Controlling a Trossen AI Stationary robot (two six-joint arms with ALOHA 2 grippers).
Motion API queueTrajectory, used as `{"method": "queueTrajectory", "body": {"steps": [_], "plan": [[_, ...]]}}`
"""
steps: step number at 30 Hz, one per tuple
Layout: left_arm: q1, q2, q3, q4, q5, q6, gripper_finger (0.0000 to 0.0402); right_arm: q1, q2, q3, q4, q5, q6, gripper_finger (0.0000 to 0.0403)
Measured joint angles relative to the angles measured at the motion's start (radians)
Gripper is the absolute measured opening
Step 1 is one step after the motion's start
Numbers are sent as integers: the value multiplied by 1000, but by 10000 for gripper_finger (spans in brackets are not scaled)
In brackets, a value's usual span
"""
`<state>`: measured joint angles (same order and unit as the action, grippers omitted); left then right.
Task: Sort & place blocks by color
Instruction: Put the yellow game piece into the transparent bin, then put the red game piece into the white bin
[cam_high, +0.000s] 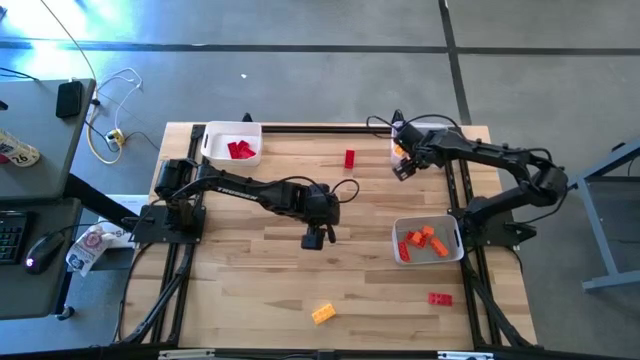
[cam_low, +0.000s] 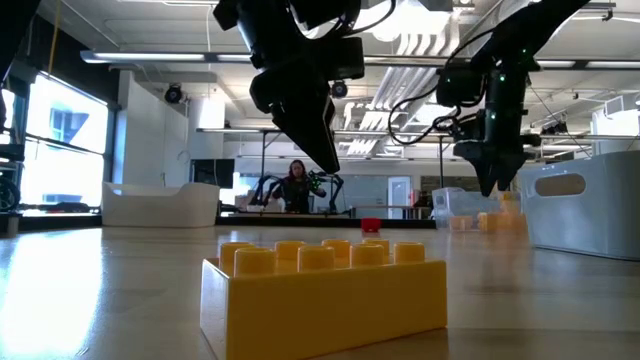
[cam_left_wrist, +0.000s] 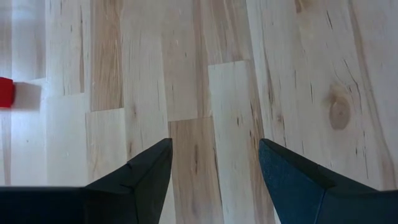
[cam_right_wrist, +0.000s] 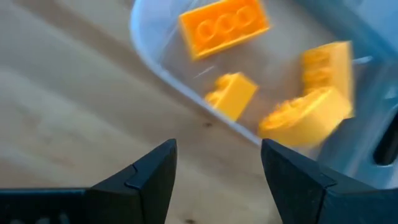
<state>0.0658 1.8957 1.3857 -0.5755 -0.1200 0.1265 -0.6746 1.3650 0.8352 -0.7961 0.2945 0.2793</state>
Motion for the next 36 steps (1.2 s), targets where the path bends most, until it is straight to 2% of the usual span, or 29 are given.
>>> {"method": "queueTrajectory", "body": {"steps": [5,12,16,18,24,30,36], "plan": [[0,0,0,0,0,0,223,0,-3,0,-2,31,4,220],[0,0,0,0,0,0,223,40,-31,0,-104,-70,12,220],[0,0,0,0,0,0,223,91,-101,1,-157,-74,41,220],[0,0,0,0,0,0,223,120,-145,1,-175,-109,65,220],[0,0,0,0,0,0,223,235,-273,1,-259,-256,168,220],[0,0,0,0,0,0,223,399,-373,1,-318,-373,329,220],[0,0,0,5,1,-1,223,577,-451,1,-310,-384,490,220]]}}
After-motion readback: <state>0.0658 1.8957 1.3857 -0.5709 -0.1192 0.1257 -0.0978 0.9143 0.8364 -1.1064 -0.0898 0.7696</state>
